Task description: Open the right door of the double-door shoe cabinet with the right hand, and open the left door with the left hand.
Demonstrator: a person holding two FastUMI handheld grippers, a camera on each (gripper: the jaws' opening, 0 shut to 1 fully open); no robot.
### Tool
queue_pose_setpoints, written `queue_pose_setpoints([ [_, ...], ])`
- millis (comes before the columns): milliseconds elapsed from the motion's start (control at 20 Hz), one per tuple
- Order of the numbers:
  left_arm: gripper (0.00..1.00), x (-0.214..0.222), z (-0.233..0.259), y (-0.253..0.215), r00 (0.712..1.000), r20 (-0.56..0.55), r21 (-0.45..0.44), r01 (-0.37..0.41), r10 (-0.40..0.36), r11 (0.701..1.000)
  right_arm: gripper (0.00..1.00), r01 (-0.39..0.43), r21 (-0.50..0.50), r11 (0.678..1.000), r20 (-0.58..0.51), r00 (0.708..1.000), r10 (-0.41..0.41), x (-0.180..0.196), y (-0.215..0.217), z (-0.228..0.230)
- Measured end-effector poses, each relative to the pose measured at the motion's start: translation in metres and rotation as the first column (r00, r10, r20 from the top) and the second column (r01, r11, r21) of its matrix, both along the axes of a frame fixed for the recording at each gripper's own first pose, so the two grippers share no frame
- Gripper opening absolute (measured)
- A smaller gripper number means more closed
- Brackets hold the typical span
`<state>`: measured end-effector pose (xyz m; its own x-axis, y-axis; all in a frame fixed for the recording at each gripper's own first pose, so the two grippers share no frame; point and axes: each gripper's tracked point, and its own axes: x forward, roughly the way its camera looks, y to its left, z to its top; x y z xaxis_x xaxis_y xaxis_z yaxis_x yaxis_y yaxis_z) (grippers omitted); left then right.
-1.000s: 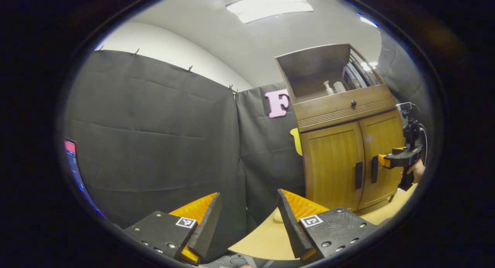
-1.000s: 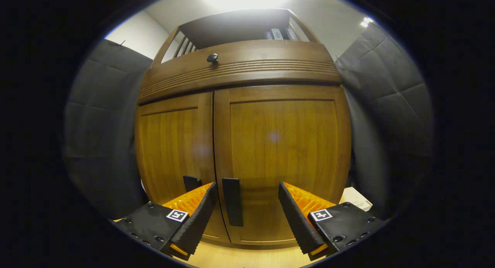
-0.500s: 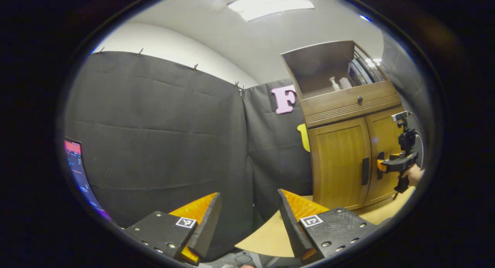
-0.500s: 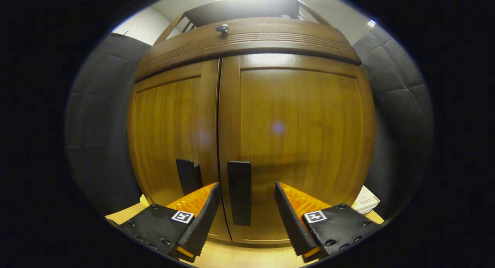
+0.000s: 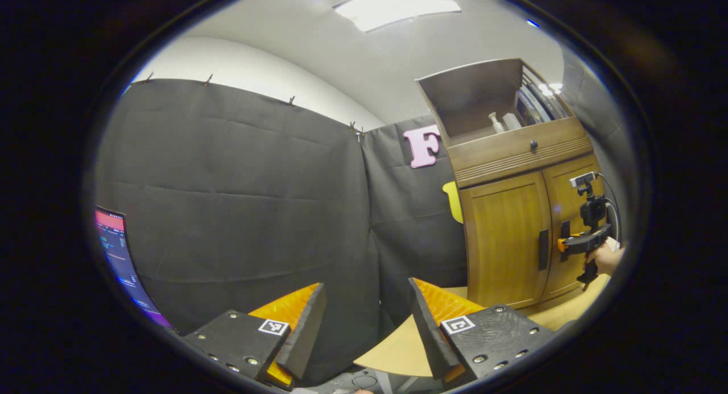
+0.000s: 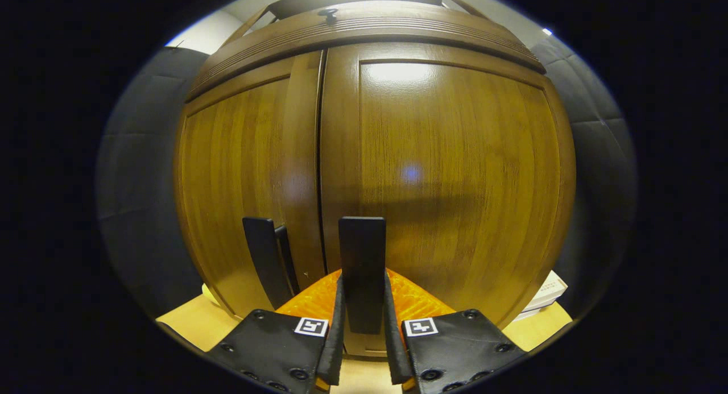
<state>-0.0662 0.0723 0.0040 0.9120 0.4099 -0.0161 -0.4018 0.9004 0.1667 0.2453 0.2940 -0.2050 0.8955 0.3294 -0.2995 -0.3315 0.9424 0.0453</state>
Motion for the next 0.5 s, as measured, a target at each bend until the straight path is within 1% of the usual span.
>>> queue_pose_setpoints([
  [150,0.83,0.001,-0.001,-0.001,1.000,0.002,-0.004,0.013,-0.013,1.000,0.27,-0.014,-0.009,1.000,0.003,1.000,0.014,-0.003,-0.002,0.000],
  [200,0.83,0.002,-0.001,-0.001,1.000,0.002,-0.006,0.018,-0.018,1.000,0.21,-0.010,0.013,1.000,0.005,1.000,0.010,-0.002,0.001,0.000],
  [250,0.83,0.002,-0.001,-0.001,1.000,0.003,-0.007,0.024,-0.024,1.000,0.16,-0.016,0.011,1.000,-0.009,1.000,0.016,-0.004,0.000,0.000],
  [300,0.83,0.002,0.001,-0.001,1.000,0.006,-0.006,0.031,-0.030,1.000,0.16,-0.015,0.018,1.000,-0.009,1.000,0.016,-0.005,0.000,0.002],
  [350,0.83,0.002,0.001,-0.002,0.999,0.010,-0.006,0.038,-0.038,0.999,0.12,-0.019,0.016,1.000,-0.016,1.000,0.019,-0.007,-0.001,0.002],
  [500,0.83,0.005,-0.001,-0.003,0.998,0.020,-0.006,0.060,-0.060,0.998,0.12,-0.029,0.022,0.999,-0.018,0.999,0.030,-0.017,-0.004,0.005],
])
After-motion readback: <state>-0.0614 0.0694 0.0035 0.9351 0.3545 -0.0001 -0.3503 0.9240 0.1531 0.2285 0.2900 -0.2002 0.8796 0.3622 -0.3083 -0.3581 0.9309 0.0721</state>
